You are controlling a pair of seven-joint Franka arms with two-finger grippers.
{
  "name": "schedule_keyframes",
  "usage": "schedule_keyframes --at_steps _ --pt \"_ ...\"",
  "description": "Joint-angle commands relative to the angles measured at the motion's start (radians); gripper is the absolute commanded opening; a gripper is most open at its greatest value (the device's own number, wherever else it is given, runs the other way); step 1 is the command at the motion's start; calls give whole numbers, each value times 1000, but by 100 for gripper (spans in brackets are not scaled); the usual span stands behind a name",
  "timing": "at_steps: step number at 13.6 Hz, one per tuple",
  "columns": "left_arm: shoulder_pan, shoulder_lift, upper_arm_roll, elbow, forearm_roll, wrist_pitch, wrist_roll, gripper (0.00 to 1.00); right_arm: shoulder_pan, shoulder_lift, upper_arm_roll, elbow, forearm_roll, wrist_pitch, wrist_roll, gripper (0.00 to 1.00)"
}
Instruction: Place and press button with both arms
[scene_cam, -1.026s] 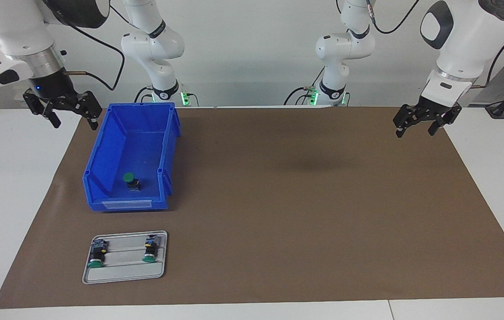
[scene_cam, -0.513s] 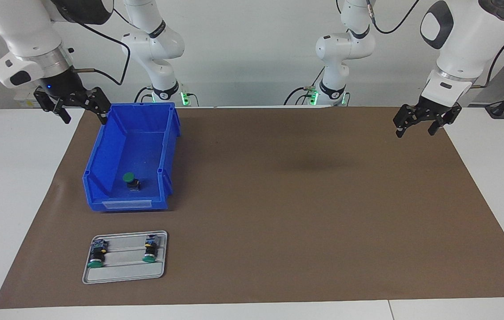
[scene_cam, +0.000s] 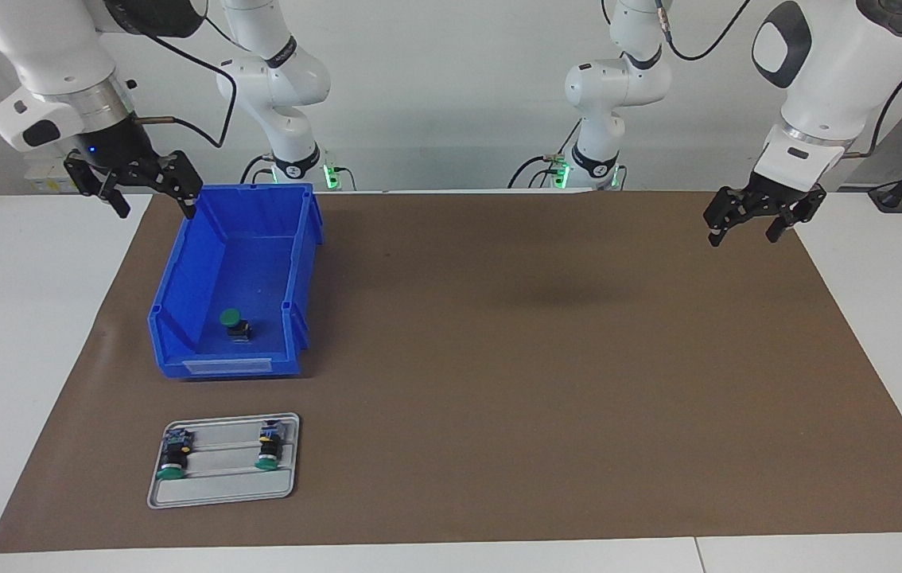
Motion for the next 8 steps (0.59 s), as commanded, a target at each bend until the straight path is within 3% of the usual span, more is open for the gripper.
schedule_keyframes --at_steps 1,8 --pt "10 -25 -5 -24 -10 -8 -7 100 -39 -18 40 -11 21 -25 56 100" --pt "10 -25 -5 -24 -10 -8 -7 100 -36 -12 63 -23 24 -24 115 100"
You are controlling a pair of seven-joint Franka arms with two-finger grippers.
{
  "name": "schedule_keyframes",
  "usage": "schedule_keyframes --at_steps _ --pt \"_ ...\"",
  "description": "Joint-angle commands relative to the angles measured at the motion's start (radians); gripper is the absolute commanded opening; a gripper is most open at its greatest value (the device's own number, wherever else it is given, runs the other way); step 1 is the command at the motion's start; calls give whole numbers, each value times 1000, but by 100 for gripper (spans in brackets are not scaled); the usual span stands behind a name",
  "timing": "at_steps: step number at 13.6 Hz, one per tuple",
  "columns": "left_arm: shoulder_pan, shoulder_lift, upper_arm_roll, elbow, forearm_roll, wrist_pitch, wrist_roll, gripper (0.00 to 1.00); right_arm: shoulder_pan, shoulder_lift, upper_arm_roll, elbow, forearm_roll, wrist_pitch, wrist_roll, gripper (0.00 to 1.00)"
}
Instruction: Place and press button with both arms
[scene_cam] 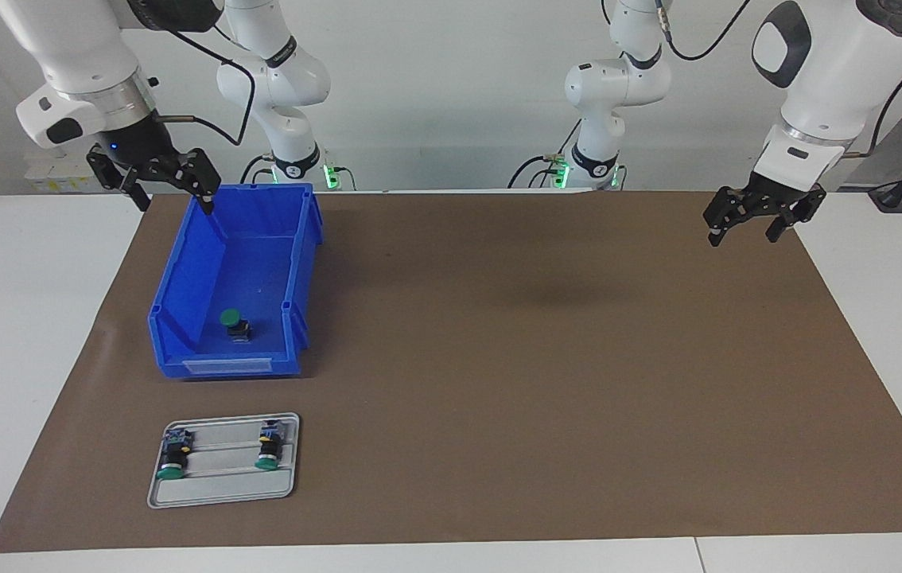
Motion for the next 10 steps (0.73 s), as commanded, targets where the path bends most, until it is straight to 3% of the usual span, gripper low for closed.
schedule_keyframes --at_steps 1,10 --pt "10 -24 -5 -24 -10 -8 -7 100 -18 -10 12 -15 24 -2 15 100" --pt "10 -25 -5 -24 -10 -8 -7 100 -24 -16 12 -35 24 10 15 100"
